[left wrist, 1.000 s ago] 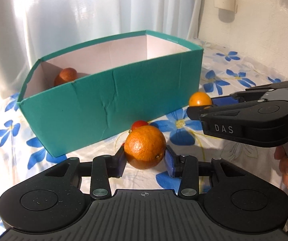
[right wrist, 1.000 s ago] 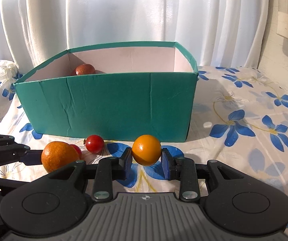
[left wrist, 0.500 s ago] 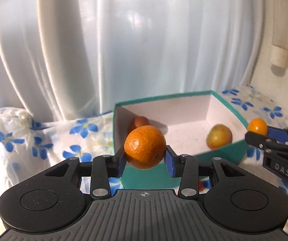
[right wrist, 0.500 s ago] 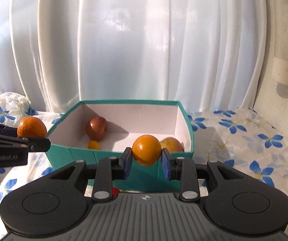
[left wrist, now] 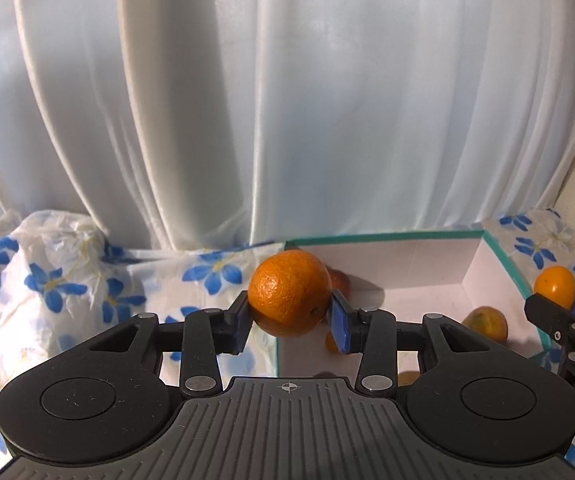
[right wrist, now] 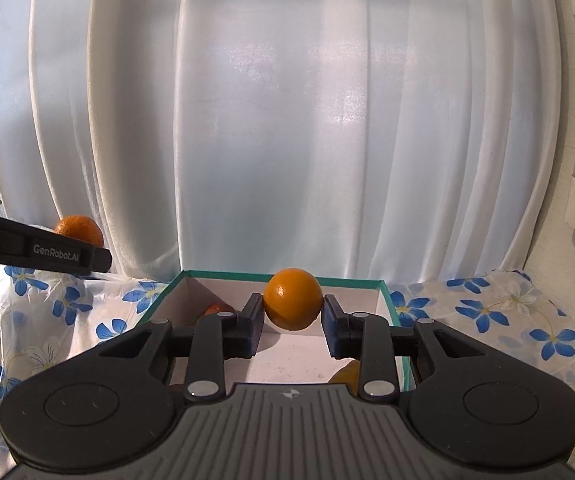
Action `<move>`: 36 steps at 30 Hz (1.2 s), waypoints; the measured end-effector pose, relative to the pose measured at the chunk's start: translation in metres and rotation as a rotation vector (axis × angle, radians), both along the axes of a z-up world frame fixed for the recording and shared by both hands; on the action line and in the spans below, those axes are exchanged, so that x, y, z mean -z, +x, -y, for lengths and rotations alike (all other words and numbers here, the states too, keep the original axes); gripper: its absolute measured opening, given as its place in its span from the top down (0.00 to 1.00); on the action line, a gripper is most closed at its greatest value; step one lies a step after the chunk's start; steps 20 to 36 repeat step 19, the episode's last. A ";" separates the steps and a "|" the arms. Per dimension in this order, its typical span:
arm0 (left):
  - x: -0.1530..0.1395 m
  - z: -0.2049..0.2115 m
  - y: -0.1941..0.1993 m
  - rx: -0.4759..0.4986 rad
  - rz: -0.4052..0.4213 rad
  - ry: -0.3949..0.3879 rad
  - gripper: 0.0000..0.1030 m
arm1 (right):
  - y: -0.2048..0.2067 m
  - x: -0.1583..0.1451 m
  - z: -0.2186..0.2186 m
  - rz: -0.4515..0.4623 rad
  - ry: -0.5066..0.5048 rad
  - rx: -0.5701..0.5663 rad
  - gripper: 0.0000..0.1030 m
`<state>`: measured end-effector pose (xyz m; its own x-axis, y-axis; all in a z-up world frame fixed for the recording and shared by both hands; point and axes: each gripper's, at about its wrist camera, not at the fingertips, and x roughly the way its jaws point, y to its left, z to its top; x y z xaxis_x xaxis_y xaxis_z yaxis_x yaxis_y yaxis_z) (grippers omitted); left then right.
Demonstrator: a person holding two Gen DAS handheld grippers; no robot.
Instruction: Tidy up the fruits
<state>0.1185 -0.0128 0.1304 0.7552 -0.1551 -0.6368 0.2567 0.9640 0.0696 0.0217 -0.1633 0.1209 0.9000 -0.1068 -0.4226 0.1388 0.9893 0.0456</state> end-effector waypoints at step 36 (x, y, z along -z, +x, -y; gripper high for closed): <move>0.037 0.014 0.027 0.032 -0.079 0.044 0.57 | 0.026 0.023 0.012 -0.067 0.023 0.041 0.70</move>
